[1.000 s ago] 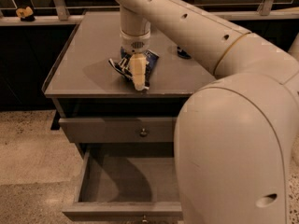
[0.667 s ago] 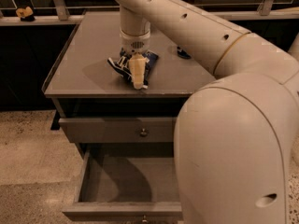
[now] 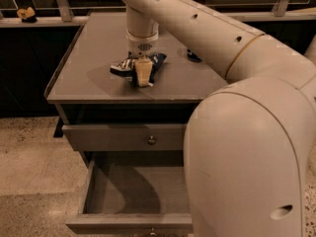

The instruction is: Place blue chip bag into middle drawer

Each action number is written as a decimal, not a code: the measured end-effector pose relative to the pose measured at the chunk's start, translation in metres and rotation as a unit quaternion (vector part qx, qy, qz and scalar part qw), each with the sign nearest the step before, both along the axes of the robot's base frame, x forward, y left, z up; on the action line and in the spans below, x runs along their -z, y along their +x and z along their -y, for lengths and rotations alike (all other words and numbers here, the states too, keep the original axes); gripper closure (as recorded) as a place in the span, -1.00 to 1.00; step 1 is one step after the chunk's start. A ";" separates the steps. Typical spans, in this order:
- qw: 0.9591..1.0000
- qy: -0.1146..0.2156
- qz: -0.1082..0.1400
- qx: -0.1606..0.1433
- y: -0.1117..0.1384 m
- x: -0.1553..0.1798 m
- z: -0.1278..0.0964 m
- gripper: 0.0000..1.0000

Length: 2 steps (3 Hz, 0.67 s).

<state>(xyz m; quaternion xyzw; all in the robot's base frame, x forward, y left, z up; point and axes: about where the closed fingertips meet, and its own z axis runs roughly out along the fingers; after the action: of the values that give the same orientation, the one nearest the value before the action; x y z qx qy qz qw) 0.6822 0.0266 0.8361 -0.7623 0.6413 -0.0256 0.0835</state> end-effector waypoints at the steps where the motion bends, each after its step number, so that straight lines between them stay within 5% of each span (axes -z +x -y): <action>1: 1.000 0.000 0.000 0.000 0.000 0.000 0.000 0.77; 2: 1.000 0.000 0.000 0.000 0.000 0.000 0.000 1.00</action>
Offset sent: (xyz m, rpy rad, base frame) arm 0.0000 0.0000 0.0000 0.0000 0.0000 0.0000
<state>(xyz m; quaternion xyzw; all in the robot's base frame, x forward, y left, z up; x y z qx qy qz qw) 0.6822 0.0266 0.8361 -0.7624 0.6412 -0.0256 0.0836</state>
